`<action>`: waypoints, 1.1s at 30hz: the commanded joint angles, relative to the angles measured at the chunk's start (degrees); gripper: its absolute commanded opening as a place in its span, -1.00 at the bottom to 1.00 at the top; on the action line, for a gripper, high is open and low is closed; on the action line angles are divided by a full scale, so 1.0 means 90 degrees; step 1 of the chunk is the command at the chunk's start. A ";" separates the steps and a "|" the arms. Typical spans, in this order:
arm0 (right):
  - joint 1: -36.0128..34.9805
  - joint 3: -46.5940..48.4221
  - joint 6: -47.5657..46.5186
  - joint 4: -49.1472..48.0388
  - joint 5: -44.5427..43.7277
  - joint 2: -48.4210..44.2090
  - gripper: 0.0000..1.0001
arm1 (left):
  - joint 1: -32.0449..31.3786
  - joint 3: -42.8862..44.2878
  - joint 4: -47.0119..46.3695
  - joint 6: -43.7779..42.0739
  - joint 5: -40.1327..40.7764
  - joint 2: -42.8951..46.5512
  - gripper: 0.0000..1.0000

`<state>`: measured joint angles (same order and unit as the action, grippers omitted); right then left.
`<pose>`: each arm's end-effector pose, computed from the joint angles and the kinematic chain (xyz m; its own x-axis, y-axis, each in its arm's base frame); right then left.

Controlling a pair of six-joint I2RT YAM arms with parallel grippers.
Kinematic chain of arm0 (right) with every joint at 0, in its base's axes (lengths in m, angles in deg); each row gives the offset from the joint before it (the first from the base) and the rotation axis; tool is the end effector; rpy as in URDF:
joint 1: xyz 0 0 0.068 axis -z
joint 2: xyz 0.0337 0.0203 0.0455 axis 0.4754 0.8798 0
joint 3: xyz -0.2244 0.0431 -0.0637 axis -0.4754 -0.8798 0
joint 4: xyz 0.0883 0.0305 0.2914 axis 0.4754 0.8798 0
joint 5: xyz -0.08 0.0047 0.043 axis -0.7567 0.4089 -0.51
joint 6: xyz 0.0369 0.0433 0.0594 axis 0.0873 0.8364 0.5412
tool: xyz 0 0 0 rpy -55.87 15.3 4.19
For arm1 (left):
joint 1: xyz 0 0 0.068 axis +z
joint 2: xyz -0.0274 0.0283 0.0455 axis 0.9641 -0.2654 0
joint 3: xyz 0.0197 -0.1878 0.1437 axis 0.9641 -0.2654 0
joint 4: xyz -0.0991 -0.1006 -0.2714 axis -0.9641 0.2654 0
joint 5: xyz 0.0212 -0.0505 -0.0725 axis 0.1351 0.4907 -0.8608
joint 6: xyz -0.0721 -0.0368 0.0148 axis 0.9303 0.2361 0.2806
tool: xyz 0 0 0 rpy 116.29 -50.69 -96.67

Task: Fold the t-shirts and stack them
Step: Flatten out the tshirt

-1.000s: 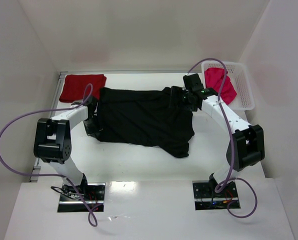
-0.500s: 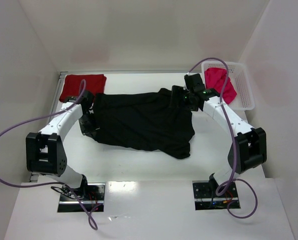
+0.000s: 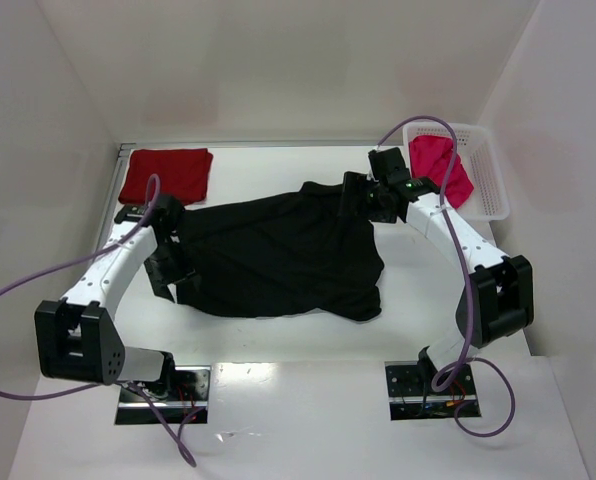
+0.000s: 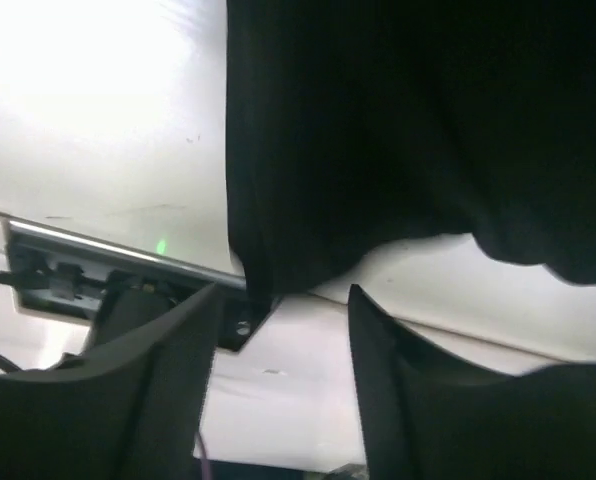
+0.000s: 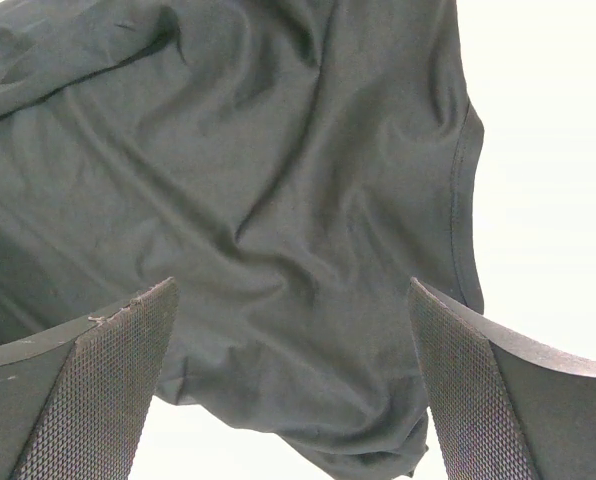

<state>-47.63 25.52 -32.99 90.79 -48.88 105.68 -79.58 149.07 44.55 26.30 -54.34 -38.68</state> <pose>0.3848 0.1372 0.2161 -0.8057 0.1261 -0.5788 -0.0452 0.9611 0.2724 0.2853 -0.0220 0.1699 -0.8463 -0.5206 -0.1128 -0.5201 0.8533 -0.0357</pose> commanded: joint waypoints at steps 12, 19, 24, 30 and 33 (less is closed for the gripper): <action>0.0039 0.0697 -0.0181 -0.0572 -0.0129 0.0693 1.00 | -0.0014 0.1517 -0.2349 0.0367 0.0304 -0.1073 0.87; 0.0039 0.1058 -0.0298 -0.0690 -0.0247 0.1074 1.00 | 0.0386 0.1400 -0.3650 0.0103 0.0458 -0.2580 0.85; 0.0039 0.1059 -0.0298 -0.0759 -0.0325 0.1201 1.00 | 0.0679 0.1196 -0.4333 0.0045 0.0673 -0.2805 0.78; 0.0039 0.1059 -0.0298 -0.0759 -0.0325 0.1328 1.00 | 0.0767 0.1136 -0.4802 0.0045 0.0674 -0.3176 0.73; 0.0039 0.1117 -0.0298 -0.0759 -0.0325 0.1328 1.00 | 0.0825 0.1215 -0.4871 0.0045 0.0732 -0.3410 0.68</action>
<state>-47.63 32.29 -34.79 86.63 -50.67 117.42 -72.63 159.84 3.83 27.48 -48.75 -66.70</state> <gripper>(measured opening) 0.999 0.846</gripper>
